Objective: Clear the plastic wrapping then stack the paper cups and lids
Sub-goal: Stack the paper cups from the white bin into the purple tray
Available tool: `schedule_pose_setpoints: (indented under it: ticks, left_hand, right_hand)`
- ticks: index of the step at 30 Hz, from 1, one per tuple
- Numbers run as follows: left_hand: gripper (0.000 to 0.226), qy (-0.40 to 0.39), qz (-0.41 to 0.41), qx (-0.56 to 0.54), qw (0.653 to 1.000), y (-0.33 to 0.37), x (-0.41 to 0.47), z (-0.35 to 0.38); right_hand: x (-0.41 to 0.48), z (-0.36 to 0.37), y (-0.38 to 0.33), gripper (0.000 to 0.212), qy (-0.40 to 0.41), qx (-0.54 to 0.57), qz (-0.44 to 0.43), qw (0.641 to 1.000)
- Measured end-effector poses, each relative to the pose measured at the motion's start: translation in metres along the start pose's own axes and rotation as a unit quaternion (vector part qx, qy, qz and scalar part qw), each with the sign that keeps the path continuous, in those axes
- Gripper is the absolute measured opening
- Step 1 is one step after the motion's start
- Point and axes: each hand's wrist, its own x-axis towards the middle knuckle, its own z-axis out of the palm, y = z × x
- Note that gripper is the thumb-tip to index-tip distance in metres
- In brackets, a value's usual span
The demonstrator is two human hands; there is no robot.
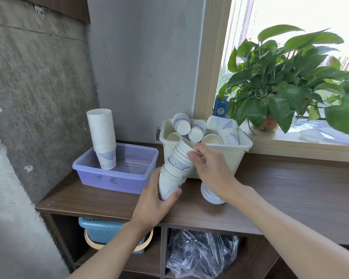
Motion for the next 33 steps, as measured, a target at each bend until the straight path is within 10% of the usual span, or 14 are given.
schedule_pose_setpoints:
  ticks: [16, 23, 33]
  left_hand:
    - [0.062, -0.007, 0.009, 0.0, 1.0, -0.002, -0.002, -0.001]
    - [0.062, 0.03, -0.032, -0.048, 0.998, -0.008, 0.003, 0.002]
    - [0.059, 0.058, -0.048, -0.04, 0.996, -0.015, 0.007, 0.003]
  right_hand:
    - [-0.005, 0.032, 0.006, 0.064, -0.072, 0.09, 0.127, 0.985]
    - [0.037, 0.012, -0.011, 0.023, -0.011, 0.054, 0.038, 0.998]
    - [0.146, 0.029, 0.036, 0.067, -0.04, -0.261, 0.131, 0.956]
